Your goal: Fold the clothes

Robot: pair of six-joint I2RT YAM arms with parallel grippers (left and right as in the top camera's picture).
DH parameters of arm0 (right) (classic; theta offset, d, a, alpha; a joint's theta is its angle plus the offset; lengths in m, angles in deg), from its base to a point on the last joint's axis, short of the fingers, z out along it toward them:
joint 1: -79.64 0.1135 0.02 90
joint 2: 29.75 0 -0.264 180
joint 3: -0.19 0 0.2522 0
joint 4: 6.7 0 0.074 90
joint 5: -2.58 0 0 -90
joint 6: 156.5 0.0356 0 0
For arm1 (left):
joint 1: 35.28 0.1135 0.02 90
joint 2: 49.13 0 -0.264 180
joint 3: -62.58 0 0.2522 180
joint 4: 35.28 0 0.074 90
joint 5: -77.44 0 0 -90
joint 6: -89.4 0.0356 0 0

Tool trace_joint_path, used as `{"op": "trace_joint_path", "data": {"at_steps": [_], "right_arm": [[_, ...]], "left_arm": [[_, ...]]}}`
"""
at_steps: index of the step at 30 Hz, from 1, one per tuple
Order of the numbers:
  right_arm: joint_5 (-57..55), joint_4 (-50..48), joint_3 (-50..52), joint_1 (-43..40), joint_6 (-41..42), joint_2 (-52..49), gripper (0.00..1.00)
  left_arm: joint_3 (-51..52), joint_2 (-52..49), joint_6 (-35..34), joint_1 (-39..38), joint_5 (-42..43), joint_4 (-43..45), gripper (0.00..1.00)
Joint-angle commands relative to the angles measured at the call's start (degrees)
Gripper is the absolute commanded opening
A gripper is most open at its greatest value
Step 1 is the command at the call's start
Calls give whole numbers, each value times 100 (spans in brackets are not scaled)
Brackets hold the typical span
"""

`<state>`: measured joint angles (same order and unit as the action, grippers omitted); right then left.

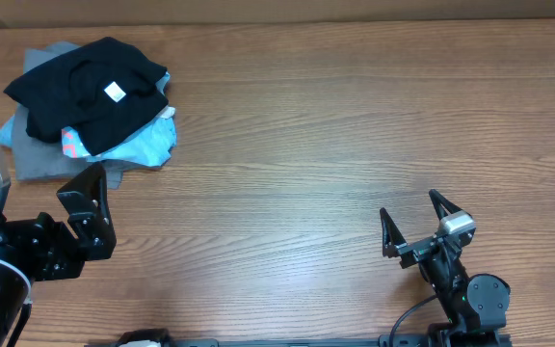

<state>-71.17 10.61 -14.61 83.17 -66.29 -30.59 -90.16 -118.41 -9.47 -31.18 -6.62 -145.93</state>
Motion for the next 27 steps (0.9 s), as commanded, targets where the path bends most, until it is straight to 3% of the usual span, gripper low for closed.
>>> {"op": "trace_joint_path", "data": {"at_steps": [1,7,9,18,27], "right_arm": [[-35,-24,57,35,-24,46,100],[-35,-24,57,35,-24,46,100],[-35,-24,57,35,-24,46,100],[-35,-24,57,35,-24,46,100],[-35,-24,57,35,-24,46,100]], "left_arm": [[13,-20,-57,-37,-11,9,100],[127,-26,208,-37,-188,90,100],[581,85,199,-39,-118,522,100],[5171,1718,199,-376,116,4446,100],[9018,3877,199,-376,114,7217,100]]}}
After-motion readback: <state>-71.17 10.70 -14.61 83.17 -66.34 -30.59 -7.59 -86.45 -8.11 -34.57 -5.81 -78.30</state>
